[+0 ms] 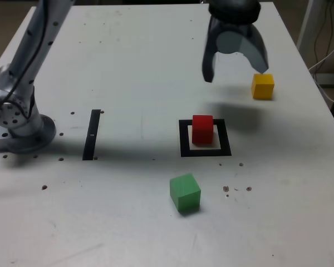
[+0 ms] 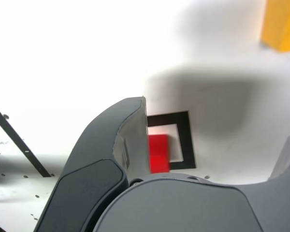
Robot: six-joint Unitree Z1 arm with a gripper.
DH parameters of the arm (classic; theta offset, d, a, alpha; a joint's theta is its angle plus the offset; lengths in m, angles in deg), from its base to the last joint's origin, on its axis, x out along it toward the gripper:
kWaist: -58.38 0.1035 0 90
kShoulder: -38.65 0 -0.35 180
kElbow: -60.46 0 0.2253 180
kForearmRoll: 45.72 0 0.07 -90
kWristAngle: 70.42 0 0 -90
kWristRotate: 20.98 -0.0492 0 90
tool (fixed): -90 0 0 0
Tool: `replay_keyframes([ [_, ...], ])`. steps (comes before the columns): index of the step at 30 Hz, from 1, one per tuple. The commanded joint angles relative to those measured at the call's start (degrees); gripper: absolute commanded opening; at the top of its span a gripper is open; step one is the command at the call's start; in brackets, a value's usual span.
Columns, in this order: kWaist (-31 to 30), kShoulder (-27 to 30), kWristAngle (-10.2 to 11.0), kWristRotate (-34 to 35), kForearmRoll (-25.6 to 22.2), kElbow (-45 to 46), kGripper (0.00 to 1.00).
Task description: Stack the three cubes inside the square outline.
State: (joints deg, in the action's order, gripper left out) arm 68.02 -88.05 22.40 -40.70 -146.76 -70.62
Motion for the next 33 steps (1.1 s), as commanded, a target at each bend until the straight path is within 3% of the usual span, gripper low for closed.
replay_keyframes([
  [1, 0.4, -1.9, 0.1, -0.4, -1.2, -3.1, 1.00],
  [15, 2.8, -12.4, 0.4, -2.7, -4.6, -19.8, 1.00],
  [33, 4.6, -20.6, -1.0, -3.6, -4.8, -26.9, 0.96],
])
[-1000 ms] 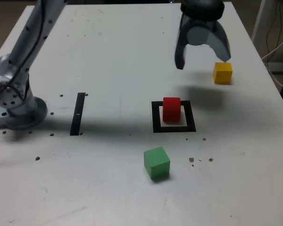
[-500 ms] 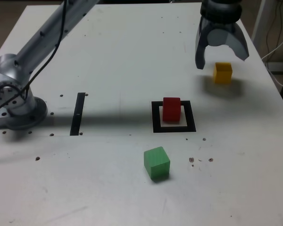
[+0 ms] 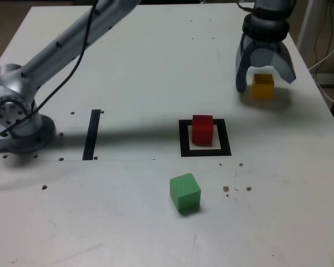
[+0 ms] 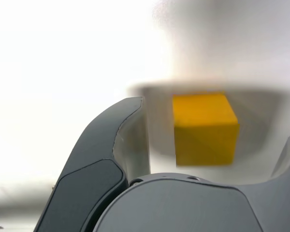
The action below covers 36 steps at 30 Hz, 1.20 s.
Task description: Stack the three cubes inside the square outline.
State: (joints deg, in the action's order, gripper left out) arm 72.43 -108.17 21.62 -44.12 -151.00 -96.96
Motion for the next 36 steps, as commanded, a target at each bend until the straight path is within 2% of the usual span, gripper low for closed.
replay_keyframes([
  [1, 0.3, -1.0, -0.4, -0.2, -0.6, -1.1, 0.94],
  [5, 0.4, -2.0, -0.6, -0.3, -0.7, -2.0, 0.88],
  [8, 0.3, -2.3, -0.3, -0.2, -0.7, -2.2, 0.79],
  [11, 0.2, -2.3, 0.4, 0.1, -0.7, -2.4, 0.64],
  [15, 0.0, -2.0, 1.5, 0.4, -0.7, -2.8, 0.40],
  [18, -0.1, -1.8, 1.9, 0.2, -0.7, -2.9, 0.29],
  [36, -0.7, -1.0, 2.0, 0.1, -0.8, -2.6, 0.27],
])
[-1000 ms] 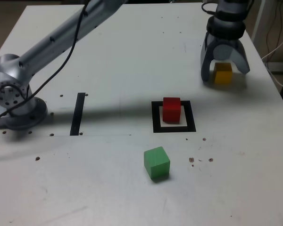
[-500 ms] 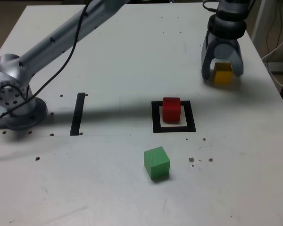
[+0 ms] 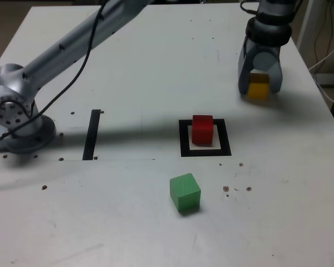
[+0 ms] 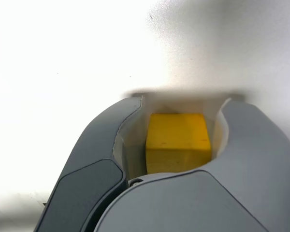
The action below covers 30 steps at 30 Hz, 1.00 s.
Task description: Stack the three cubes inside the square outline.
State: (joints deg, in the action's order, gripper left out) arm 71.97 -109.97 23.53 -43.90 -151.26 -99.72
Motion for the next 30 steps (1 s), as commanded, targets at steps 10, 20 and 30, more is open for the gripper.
replay_keyframes([
  [10, -1.3, 4.0, 0.7, 0.1, -0.6, 2.8, 0.27],
  [20, -2.6, 11.6, 1.2, 1.0, -0.5, 11.9, 0.28],
  [30, -5.0, 20.4, 1.2, 3.2, 0.9, 22.6, 0.27],
])
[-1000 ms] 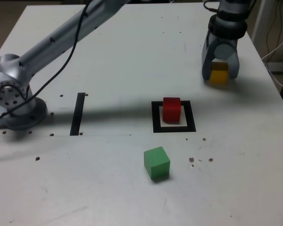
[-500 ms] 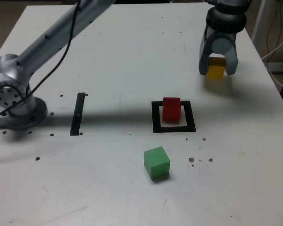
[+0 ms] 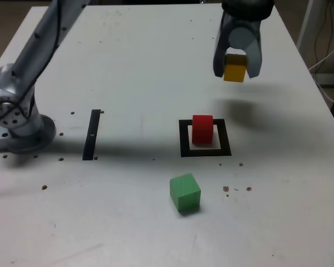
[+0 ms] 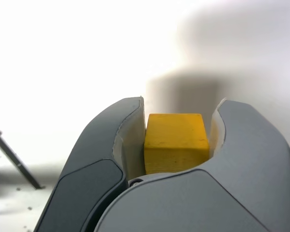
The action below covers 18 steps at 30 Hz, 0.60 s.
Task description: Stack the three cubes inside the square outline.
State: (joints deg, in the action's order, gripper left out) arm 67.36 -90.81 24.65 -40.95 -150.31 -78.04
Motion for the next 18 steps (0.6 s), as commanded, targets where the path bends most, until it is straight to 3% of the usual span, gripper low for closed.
replay_keyframes([
  [1, -0.8, 2.4, 0.1, 0.7, 0.5, 2.7, 0.27],
  [18, -6.6, 15.1, -4.4, 7.0, 11.2, 25.0, 0.27],
])
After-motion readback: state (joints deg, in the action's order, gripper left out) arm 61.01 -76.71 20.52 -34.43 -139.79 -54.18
